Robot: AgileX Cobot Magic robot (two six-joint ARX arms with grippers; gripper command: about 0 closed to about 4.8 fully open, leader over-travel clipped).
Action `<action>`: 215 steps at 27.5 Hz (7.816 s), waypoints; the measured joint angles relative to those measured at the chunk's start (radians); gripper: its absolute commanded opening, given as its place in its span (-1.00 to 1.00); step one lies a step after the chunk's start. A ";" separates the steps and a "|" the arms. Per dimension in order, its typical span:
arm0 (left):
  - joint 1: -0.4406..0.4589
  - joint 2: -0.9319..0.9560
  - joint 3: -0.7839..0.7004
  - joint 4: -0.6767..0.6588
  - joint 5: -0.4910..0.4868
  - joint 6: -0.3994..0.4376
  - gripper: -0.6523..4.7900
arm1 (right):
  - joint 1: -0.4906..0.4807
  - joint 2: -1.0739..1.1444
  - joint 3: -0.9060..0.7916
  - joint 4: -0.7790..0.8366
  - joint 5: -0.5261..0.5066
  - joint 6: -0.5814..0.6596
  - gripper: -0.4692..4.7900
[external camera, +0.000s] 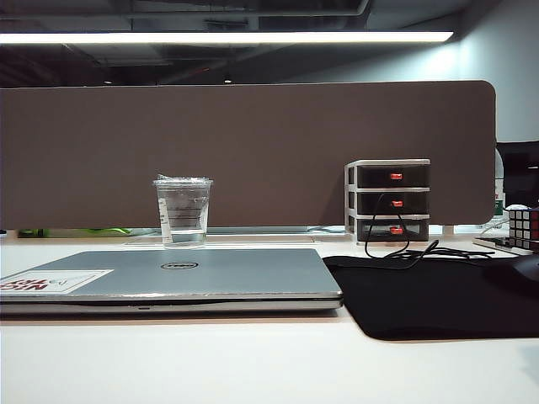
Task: Pick up the coffee cup and place it on the right side of the laptop.
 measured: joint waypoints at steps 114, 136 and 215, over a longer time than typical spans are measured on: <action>0.102 1.849 0.857 0.761 0.757 0.401 1.00 | 0.000 0.000 0.000 0.022 -0.710 0.143 -0.82; 0.050 2.246 1.279 0.740 0.917 0.297 1.00 | 0.000 0.000 0.000 0.005 -0.710 0.131 -0.82; -0.137 2.488 1.703 0.666 0.842 0.221 0.26 | 0.000 0.000 0.000 -0.009 -0.731 0.108 -0.74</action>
